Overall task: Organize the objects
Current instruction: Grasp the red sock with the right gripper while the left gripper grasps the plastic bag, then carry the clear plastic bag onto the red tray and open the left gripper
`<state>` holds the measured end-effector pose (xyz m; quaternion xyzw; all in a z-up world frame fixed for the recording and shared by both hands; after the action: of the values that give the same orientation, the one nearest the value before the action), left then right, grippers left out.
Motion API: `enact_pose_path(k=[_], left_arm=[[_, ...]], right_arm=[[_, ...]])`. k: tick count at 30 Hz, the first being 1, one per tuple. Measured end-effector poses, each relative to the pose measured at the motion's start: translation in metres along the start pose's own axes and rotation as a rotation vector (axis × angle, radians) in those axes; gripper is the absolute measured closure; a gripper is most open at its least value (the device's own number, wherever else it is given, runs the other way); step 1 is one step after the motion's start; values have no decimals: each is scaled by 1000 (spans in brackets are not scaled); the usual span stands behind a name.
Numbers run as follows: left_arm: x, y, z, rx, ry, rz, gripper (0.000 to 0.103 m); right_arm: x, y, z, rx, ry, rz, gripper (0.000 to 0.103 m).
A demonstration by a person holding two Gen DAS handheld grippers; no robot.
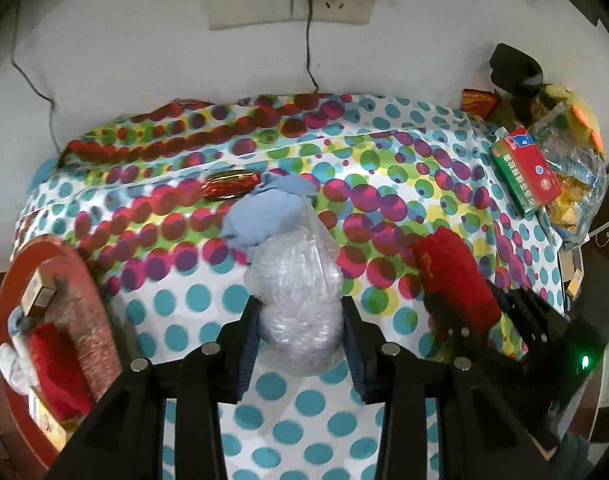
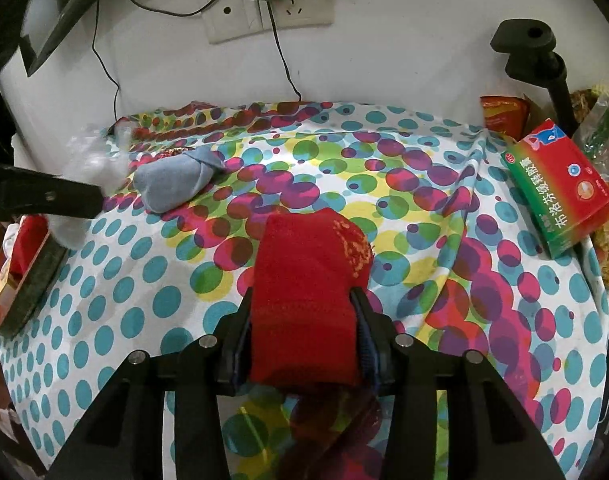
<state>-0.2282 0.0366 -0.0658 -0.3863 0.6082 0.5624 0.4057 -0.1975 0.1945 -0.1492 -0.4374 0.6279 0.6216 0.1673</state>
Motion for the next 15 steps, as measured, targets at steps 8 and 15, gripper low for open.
enact_pose_path(k=[8, 15], left_arm=[[-28, -17, -16, -14, 3, 20, 64], [-51, -39, -46, -35, 5, 26, 63]], right_arm=[[0, 1, 1, 6, 7, 2, 60], [0, 0, 0, -3, -5, -1, 60]])
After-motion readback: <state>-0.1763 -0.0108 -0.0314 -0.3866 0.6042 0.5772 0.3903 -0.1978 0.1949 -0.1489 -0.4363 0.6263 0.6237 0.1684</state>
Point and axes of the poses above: each gripper's, at about its wrist camera, not at the fingertips, and x roughly the way its jaws point, z to its right, y to its top, the point moved 2 cm from there along x, roughly the way its jaws point, and after that the axes turned 4 degrees about y, right-handed, at the moved point
